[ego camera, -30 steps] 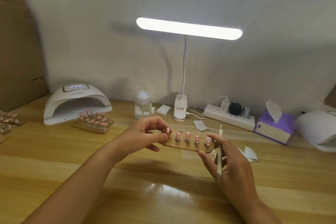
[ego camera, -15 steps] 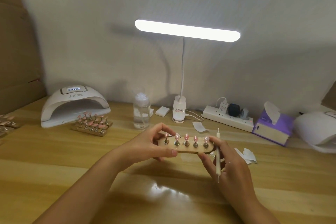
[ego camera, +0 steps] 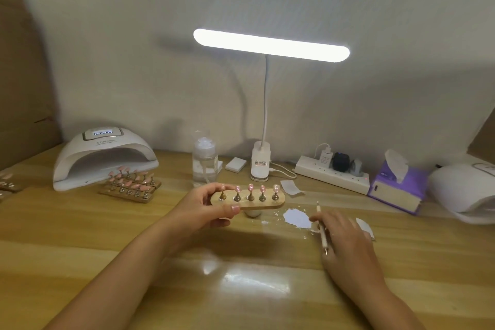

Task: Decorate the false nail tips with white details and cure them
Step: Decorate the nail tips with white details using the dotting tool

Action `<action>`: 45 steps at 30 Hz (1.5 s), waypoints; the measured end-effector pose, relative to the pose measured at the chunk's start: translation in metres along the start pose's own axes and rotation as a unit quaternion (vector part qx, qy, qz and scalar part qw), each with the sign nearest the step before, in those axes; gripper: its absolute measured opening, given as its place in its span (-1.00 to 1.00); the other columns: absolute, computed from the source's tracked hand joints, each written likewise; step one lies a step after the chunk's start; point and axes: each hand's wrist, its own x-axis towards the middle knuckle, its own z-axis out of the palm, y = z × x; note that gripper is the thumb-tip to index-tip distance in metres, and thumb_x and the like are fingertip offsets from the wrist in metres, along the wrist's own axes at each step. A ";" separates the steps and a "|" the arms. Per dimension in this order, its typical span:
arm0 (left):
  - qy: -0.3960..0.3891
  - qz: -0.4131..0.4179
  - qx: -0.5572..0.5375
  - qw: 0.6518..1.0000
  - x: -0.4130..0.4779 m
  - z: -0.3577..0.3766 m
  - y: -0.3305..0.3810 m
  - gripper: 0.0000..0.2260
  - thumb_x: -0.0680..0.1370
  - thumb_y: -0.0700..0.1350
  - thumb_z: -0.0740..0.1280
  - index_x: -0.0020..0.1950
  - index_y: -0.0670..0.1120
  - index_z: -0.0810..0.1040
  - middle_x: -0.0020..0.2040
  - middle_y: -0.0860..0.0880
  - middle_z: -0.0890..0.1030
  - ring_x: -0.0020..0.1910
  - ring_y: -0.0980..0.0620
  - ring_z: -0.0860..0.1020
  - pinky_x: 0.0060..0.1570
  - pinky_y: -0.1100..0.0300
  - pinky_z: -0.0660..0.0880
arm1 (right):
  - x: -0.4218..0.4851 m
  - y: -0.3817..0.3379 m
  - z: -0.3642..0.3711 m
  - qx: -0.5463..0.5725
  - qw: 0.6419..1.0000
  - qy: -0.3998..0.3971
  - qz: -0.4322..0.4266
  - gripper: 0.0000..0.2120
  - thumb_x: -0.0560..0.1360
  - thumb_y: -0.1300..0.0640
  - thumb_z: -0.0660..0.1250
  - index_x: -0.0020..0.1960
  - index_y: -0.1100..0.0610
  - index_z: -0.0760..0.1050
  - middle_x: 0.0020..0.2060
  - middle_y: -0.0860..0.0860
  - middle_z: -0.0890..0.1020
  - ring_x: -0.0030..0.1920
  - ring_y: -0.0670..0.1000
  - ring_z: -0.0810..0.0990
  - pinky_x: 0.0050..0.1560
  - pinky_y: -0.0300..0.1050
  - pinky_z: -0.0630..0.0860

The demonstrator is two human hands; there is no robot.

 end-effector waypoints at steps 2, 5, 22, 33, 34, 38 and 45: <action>-0.003 0.003 0.011 1.000 0.000 0.003 -0.003 -0.59 0.33 -0.17 0.57 0.15 0.00 0.64 -0.14 0.04 0.70 -0.17 0.08 0.66 -0.14 0.20 0.60 | 0.003 0.004 0.003 -0.041 0.999 -0.022 0.020 -0.66 0.61 0.17 0.23 0.28 -0.16 0.52 0.14 -0.15 0.55 0.14 0.02 0.46 0.08 -0.04 0.32; 0.002 0.006 0.027 1.000 0.002 0.009 -0.008 -0.64 0.39 -0.22 0.55 0.15 0.01 0.63 -0.14 0.06 0.70 -0.17 0.11 0.66 -0.13 0.19 0.60 | 0.005 0.008 0.006 -0.055 0.997 -0.045 0.029 -0.60 0.63 0.12 0.16 0.38 -0.23 0.44 0.20 -0.20 0.50 0.18 -0.02 0.39 0.12 -0.08 0.30; -0.039 0.004 0.022 0.999 -0.005 0.041 -0.015 -0.62 0.46 -0.23 0.51 0.21 0.07 0.59 -0.05 -0.06 0.64 -0.14 0.02 0.60 0.02 0.05 0.59 | -0.002 -0.013 -0.008 0.160 0.984 -0.038 -0.061 -0.48 0.46 -0.03 0.49 0.35 -0.16 0.37 0.08 -0.26 0.46 0.09 -0.22 0.39 0.09 -0.30 0.35; -0.061 0.003 -0.050 0.997 -0.018 0.051 -0.008 -0.40 0.28 -0.11 0.58 0.28 0.13 0.54 -0.06 -0.03 0.70 -0.09 0.01 0.66 -0.10 0.11 0.62 | -0.007 -0.008 -0.054 0.217 0.975 -0.054 -0.003 -0.73 0.39 -0.13 0.53 0.03 -0.22 0.53 -0.03 -0.24 0.54 -0.17 -0.24 0.44 -0.15 -0.39 0.38; -0.065 0.003 -0.050 0.997 -0.018 0.055 -0.008 -0.38 0.27 -0.10 0.57 0.29 0.13 0.51 -0.03 -0.02 0.71 -0.10 0.00 0.67 -0.14 0.14 0.61 | -0.012 0.000 -0.060 0.216 0.975 -0.044 0.003 -0.74 0.39 -0.13 0.53 0.02 -0.23 0.53 -0.04 -0.25 0.55 -0.15 -0.25 0.46 -0.14 -0.39 0.41; -0.039 0.003 -0.042 0.998 -0.017 0.074 -0.014 -0.51 0.41 -0.25 0.47 0.30 -0.02 0.46 0.04 -0.06 0.71 -0.22 0.03 0.67 -0.31 0.23 0.61 | -0.040 0.056 -0.087 0.275 0.948 0.029 0.158 -0.73 0.43 -0.05 0.52 0.04 -0.27 0.50 -0.02 -0.20 0.58 -0.14 -0.19 0.55 -0.27 -0.35 0.49; 0.030 0.020 -0.017 0.999 -0.014 0.086 -0.024 -0.73 0.49 -0.30 0.40 0.15 -0.08 0.56 -0.03 -0.16 0.70 -0.38 0.07 0.58 -0.45 0.30 0.51 | -0.043 0.146 -0.102 0.413 0.749 0.291 0.429 -0.65 0.54 0.08 0.42 0.21 0.23 0.42 -0.13 0.14 0.63 -0.27 0.06 0.64 -0.37 -0.18 0.50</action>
